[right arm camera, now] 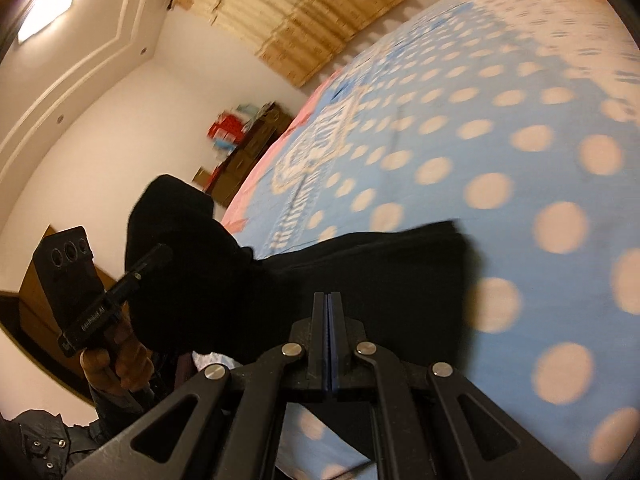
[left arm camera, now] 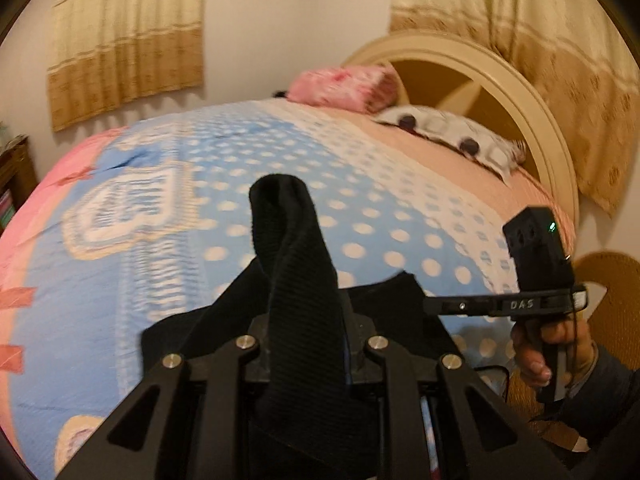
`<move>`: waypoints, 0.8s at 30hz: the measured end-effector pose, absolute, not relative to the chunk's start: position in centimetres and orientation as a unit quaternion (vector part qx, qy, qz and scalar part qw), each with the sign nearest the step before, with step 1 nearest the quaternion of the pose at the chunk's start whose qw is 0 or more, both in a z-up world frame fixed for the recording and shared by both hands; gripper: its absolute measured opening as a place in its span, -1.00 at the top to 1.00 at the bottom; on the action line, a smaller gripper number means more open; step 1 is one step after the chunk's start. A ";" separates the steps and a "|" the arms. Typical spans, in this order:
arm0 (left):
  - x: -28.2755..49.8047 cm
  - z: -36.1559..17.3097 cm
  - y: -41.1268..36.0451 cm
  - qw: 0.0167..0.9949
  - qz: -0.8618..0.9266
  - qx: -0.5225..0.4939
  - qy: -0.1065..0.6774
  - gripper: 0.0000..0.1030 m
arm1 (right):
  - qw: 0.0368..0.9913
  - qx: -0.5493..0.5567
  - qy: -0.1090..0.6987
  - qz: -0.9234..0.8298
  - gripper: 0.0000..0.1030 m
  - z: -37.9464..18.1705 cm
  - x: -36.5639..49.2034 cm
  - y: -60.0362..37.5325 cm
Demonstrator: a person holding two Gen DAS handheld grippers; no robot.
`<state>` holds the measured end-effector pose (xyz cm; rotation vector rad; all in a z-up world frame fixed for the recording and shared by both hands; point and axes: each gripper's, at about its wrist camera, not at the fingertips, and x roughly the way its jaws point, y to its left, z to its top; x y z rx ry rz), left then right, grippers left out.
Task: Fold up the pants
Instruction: 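Lift the held pants with both grippers and fold them over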
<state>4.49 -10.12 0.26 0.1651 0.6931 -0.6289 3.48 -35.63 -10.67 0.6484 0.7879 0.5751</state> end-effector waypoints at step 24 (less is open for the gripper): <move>2.7 -2.4 -7.8 0.918 -0.225 0.180 0.273 -0.76 | 0.832 0.355 0.352 0.242 0.20 -12.1 1.3 -38.8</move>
